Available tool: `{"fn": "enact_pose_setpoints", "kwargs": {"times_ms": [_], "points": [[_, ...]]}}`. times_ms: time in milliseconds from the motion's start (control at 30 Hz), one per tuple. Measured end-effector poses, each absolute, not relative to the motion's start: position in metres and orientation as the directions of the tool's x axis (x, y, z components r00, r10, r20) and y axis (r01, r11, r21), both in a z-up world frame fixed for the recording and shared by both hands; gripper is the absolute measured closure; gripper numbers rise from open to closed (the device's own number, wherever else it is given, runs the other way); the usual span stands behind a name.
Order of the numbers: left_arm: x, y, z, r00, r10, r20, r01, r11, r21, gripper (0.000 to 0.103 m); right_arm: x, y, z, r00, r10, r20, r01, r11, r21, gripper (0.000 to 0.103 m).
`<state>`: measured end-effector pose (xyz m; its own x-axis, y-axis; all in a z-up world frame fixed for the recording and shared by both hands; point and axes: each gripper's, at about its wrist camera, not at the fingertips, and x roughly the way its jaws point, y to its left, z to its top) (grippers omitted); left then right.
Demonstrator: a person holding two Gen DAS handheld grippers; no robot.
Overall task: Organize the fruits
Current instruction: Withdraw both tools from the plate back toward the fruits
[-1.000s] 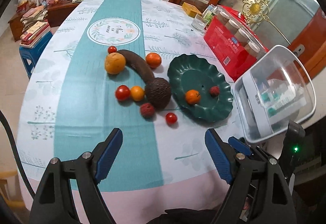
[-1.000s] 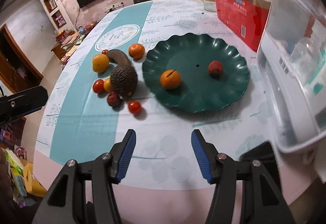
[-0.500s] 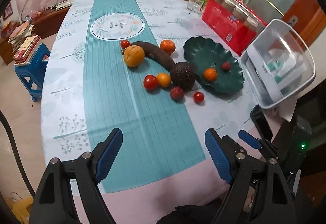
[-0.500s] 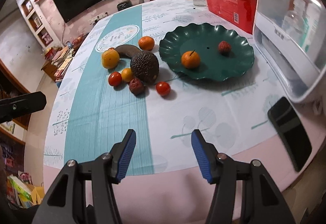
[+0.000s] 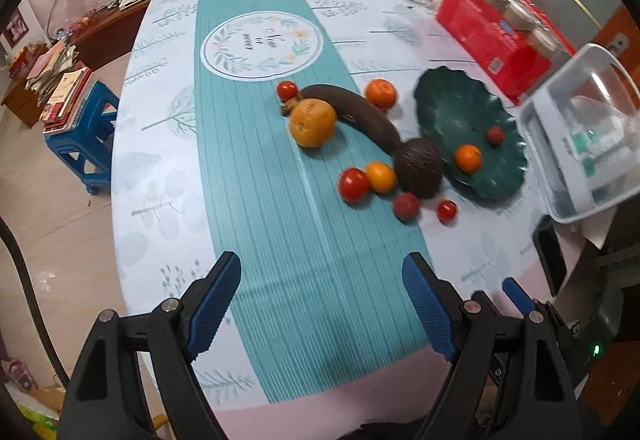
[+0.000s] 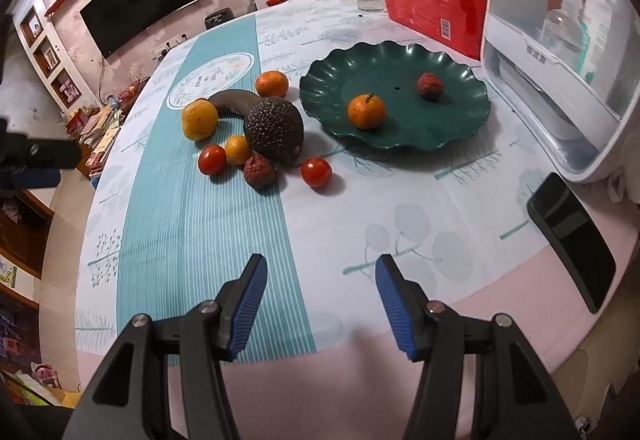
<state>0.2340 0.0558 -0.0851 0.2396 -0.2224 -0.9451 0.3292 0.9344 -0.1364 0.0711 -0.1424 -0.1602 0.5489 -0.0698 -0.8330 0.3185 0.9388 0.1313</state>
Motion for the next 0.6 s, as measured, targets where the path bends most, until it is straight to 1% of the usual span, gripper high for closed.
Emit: {"fn": "enact_pose_setpoints", "kwargs": {"times_ms": [133,300,467,600], "points": [[0.262,0.053,-0.096,0.213,-0.175,-0.961,0.307,0.946,-0.104,0.021,0.087,-0.141,-0.169,0.557,-0.074,-0.827,0.310,0.942,0.125,0.046],[0.291,0.046,-0.110,0.186,-0.143,-0.972,0.309,0.948,-0.080,0.021,0.107,-0.142,-0.178,0.548,-0.093,-0.831,0.289,0.954,0.084,0.046],[0.320,0.035,-0.125,0.166,-0.141,-0.976,0.305,0.949,-0.085,0.021,0.125,-0.141,-0.183,0.555,-0.118,-0.823,0.239,0.971,0.023,0.046],[0.339,0.024,-0.140,0.158,-0.172,-0.972,0.311,0.943,-0.117,0.021,0.138,-0.139,-0.187,0.559,-0.124,-0.820,0.183,0.983,-0.024,0.046]]}}
